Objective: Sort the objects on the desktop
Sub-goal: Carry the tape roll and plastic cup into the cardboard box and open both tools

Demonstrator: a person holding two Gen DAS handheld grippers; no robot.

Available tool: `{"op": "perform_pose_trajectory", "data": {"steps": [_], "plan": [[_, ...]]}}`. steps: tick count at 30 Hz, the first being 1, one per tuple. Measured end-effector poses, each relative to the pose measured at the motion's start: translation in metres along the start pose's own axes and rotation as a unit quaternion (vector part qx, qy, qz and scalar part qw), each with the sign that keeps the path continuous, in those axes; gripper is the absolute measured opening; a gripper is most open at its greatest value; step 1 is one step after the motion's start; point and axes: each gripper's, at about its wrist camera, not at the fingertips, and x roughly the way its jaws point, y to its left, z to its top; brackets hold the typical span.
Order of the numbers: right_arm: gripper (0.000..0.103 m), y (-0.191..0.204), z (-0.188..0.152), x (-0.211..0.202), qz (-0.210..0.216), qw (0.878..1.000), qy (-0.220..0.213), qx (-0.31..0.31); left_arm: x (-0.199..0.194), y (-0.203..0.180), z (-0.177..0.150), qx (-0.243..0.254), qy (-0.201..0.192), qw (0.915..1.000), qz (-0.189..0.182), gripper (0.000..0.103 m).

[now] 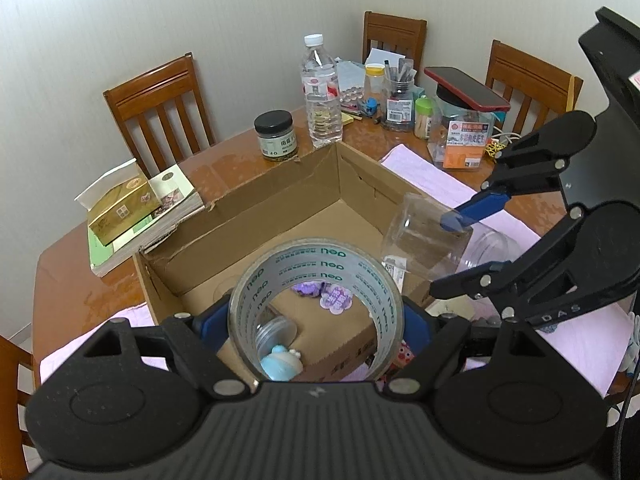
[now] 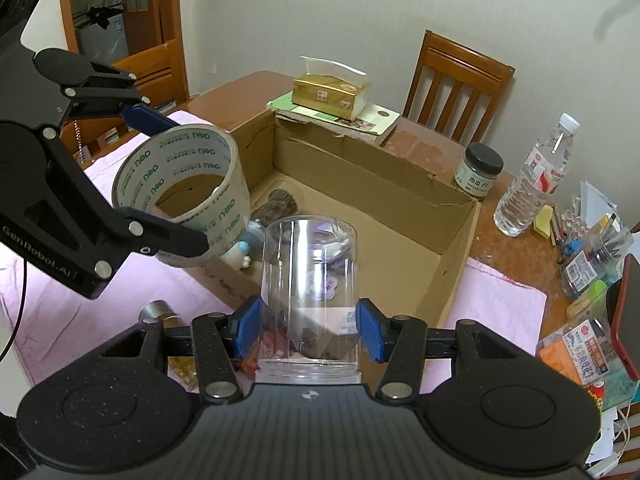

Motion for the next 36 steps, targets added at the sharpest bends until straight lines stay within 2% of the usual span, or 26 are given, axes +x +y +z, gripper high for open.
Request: {"op": "perform_pose_trajectory", "data": {"steps": [21,34,36], "plan": [[0.057,-0.044,0.025,0.028,-0.018,0.999,-0.003,0.029,0.041,0.014,0.019,-0.025,0.011,0.9996,-0.001,0.083],[0.058,-0.052,0.031,0.051,-0.032,0.998,0.007,0.046,0.059,0.016,0.021,-0.031,0.019,0.9993,-0.005,0.084],[0.063,-0.053,0.032,0.053,-0.036,0.998,0.012,0.051,0.058,0.016,0.02,-0.03,0.015,0.9994,-0.005,0.086]]}}
